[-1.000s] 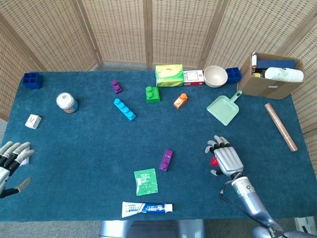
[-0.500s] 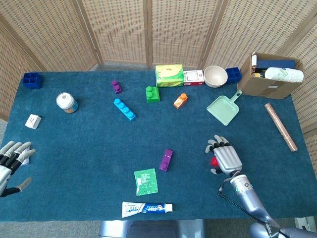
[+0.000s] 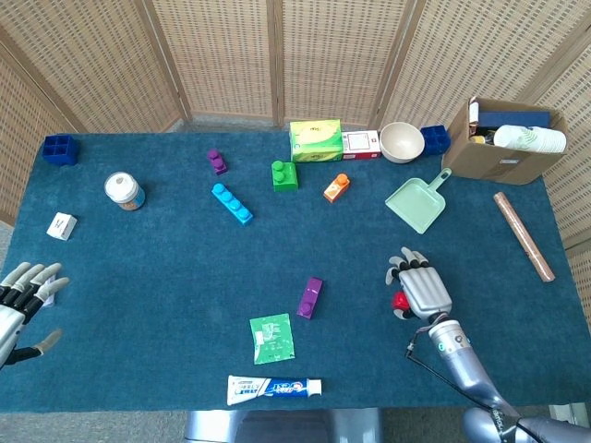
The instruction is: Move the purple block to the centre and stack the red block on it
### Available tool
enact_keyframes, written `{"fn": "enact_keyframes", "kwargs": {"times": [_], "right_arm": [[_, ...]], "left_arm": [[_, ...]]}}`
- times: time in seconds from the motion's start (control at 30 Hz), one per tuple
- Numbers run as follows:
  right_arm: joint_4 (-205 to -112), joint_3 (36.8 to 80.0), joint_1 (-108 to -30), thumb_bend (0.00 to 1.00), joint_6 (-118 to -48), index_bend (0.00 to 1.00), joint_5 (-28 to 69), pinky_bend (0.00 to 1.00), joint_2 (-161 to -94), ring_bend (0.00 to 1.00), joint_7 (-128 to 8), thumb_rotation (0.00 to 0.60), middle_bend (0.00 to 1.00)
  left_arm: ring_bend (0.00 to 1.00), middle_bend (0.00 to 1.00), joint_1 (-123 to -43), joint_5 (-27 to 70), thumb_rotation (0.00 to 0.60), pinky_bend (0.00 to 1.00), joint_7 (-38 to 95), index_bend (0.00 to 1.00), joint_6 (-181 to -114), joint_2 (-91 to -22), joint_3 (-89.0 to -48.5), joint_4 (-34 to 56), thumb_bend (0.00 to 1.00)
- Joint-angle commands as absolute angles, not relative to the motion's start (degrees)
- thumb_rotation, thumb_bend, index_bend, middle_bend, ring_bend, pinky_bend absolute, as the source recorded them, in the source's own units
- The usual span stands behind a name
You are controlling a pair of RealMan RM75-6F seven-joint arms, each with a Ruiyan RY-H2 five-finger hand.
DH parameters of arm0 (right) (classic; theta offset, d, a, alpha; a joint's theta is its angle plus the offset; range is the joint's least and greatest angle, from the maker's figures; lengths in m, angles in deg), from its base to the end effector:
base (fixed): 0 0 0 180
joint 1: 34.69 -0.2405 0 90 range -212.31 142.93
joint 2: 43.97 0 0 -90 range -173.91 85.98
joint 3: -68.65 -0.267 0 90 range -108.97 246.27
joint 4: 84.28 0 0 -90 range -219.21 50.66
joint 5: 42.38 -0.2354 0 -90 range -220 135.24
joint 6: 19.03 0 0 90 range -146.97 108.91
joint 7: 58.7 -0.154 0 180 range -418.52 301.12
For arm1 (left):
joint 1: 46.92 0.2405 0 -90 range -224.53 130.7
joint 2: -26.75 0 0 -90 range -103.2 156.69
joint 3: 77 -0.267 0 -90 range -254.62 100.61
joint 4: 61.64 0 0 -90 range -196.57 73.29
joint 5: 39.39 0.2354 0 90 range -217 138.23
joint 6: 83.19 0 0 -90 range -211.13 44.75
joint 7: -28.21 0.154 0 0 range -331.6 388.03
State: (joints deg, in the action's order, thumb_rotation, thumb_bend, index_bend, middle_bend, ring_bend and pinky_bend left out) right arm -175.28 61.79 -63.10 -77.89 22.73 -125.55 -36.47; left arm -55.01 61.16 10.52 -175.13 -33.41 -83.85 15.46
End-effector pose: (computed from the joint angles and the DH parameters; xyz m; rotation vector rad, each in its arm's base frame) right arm -0.2399 -0.3076 -0.0093 1.7440 -1.0351 0.7465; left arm -0.3543 0.1743 0.1709 -1.6933 -0.8345 -0.9925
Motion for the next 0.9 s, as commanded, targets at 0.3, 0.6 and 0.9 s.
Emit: {"fn": "enact_keyframes", "kwargs": {"times": [0.3, 0.6, 0.9], "right_arm": [[-174.8, 62.0, -63.7, 0.06, -77.8, 0.47, 21.7, 0.15, -125.8, 0.03, -36.3, 0.6, 0.22], [-174.7, 62.2, -64.0, 0.06, -77.8, 0.49, 20.9, 0.16, -125.5, 0.04, -36.0, 0.6, 0.23], [-174.9, 62.3, -64.2, 0.07, -77.8, 0.55, 20.5, 0.17, -125.3, 0.05, -36.0, 0.6, 0.26]], "left_arm": [[0.0, 0.04, -55.1, 61.5, 0.6, 0.0, 10.2, 0.15, -174.5, -33.8, -83.7, 15.1, 0.34], [0.0, 0.04, -55.2, 61.8, 0.6, 0.0, 10.0, 0.15, -174.1, -33.9, -83.7, 15.2, 0.34], [0.0, 0.03, -55.4, 62.2, 0.6, 0.0, 10.2, 0.15, -174.1, -34.0, -83.5, 15.5, 0.34]]}}
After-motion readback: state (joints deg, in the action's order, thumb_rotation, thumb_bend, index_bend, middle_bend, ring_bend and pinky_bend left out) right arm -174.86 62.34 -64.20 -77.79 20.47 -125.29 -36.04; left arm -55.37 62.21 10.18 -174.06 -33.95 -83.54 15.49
